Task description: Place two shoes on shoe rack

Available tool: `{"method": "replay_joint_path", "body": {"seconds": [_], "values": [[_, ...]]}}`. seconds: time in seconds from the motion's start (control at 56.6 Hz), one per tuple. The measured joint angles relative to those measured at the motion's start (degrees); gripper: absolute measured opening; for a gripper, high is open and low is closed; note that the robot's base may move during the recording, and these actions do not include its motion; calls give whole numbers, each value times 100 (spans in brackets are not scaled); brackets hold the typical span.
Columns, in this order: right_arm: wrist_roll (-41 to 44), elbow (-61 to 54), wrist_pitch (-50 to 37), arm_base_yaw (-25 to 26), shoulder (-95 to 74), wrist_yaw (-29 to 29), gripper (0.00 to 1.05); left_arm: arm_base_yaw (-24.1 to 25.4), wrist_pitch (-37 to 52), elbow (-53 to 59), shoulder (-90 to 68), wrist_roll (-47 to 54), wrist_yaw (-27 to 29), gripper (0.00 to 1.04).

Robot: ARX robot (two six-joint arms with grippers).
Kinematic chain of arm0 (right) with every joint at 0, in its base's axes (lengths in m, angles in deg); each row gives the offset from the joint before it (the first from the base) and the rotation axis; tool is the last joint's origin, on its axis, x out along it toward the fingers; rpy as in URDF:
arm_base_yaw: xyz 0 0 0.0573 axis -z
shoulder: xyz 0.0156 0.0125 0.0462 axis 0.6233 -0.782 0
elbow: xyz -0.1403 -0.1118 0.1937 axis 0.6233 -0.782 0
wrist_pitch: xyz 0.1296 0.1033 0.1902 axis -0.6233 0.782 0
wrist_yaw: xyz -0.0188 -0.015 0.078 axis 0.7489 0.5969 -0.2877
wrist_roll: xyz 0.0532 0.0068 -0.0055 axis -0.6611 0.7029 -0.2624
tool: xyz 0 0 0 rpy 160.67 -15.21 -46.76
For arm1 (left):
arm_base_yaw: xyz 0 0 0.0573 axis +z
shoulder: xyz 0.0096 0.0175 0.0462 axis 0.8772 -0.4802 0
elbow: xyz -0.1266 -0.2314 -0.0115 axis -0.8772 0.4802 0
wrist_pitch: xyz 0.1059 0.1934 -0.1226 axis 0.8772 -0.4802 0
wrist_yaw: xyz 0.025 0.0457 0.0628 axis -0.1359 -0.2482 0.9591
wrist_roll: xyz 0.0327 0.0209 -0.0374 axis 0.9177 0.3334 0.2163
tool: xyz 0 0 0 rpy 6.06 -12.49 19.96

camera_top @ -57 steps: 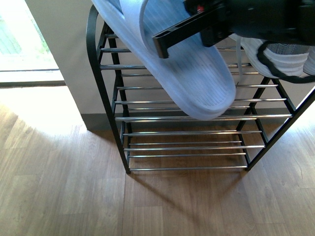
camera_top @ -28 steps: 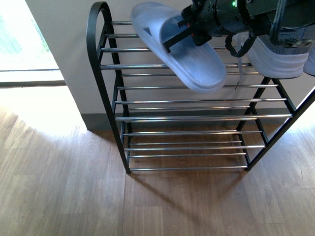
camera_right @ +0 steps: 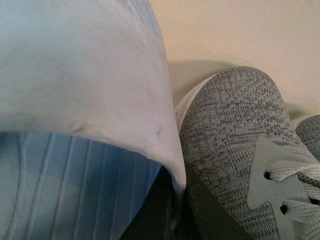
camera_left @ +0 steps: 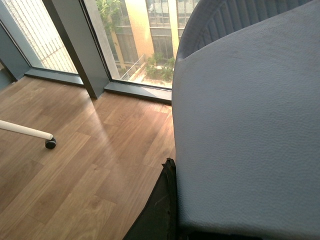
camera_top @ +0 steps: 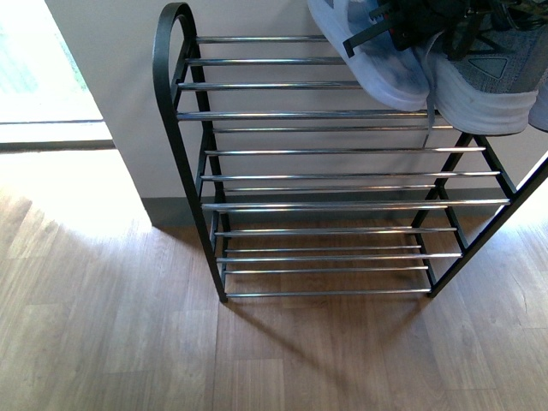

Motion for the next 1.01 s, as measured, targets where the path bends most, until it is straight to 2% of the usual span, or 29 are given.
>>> {"method": "replay_joint_path", "body": {"seconds": [0.053, 0.177, 0.23, 0.301, 0.371, 0.407, 0.636, 0.778, 0.849, 0.866, 0.884, 0.937, 1.008], "values": [[-61, 31, 96, -9, 0, -26, 3, 0, 0, 0, 0, 0, 2, 2], [-129, 81, 175, -9, 0, 142, 21, 0, 0, 0, 0, 0, 0, 2], [-302, 111, 323, -7, 13, 146, 33, 0, 0, 0, 0, 0, 2, 2], [-662, 109, 599, -13, 138, -164, 47, 2, 0, 0, 0, 0, 0, 2], [-933, 46, 734, -44, 326, -352, 55, 0, 0, 0, 0, 0, 0, 2], [-1180, -61, 881, -63, 595, -588, 64, 0, 0, 0, 0, 0, 0, 2], [-1666, -787, 986, -72, 2074, -1043, 96, 0, 0, 0, 0, 0, 0, 2], [-1912, -1661, 455, 39, 3126, -1154, 95, 0, 0, 0, 0, 0, 2, 2], [-1932, -2262, -704, 101, 3532, -551, 86, 0, 0, 0, 0, 0, 0, 2], [-1934, -2317, -809, 118, 3593, -518, 84, 0, 0, 0, 0, 0, 0, 2], [-1945, -2586, -1287, 155, 3696, -439, 81, 0, 0, 0, 0, 0, 0, 2], [-1954, -3265, -2173, 280, 3976, -426, 70, 0, 0, 0, 0, 2, -2, 2], [-1954, -3764, -2579, 365, 4140, -463, 61, 2, 0, 0, 0, 0, 4, 2]]}}
